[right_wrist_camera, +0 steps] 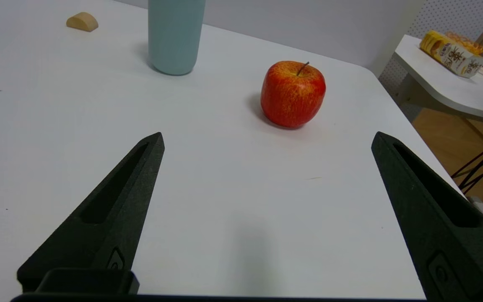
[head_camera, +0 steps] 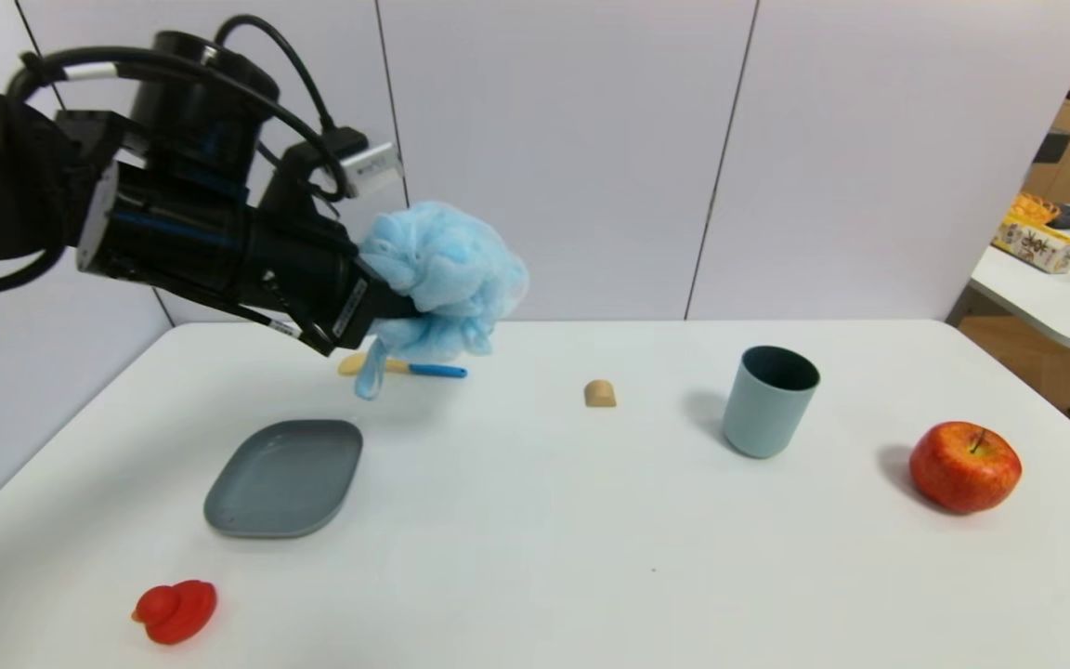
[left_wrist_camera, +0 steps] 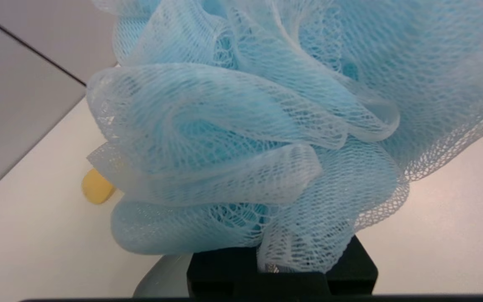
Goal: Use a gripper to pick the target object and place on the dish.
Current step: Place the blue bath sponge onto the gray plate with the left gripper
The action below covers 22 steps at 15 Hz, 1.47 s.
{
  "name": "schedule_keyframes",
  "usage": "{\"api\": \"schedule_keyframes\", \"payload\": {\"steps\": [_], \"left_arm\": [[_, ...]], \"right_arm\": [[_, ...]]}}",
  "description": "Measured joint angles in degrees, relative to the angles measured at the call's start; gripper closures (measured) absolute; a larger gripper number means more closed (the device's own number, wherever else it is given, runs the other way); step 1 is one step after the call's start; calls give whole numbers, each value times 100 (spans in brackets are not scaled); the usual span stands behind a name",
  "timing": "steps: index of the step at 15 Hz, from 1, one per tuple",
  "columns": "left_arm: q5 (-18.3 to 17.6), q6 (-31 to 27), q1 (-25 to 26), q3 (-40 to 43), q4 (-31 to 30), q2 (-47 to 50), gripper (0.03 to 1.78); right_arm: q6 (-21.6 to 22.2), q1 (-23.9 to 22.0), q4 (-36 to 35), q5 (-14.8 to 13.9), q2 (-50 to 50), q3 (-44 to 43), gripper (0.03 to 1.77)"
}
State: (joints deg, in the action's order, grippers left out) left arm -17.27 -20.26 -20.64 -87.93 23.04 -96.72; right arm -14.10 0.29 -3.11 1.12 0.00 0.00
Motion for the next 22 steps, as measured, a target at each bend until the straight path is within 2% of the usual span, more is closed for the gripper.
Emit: {"api": "schedule_keyframes", "payload": {"steps": [4,6,8,11,13,17,22], "left_arm": [[575,472,344,23,27,692,155],[816,797,507,328,52,1069,155],[1265,1056,640,800,57,1408,155],[2167,1202,719,1404,77,1803,155],[2447,1214,724,1566,302,1913,155],[2534,1412,724,1606,1242,1866,155],[2523,1409,717,1530,1521,1543,155]], "right_arm": [[-2,0,-2,0,0,0,9],[-2,0,-2,-2,0,0,9],[0,0,0,0,0,0,9],[0,0,0,0,0,0,9],[-2,0,0,-2,0,0,9],[2,0,0,-2,0,0,9],[5,0,-2,0,0,0,9]]}}
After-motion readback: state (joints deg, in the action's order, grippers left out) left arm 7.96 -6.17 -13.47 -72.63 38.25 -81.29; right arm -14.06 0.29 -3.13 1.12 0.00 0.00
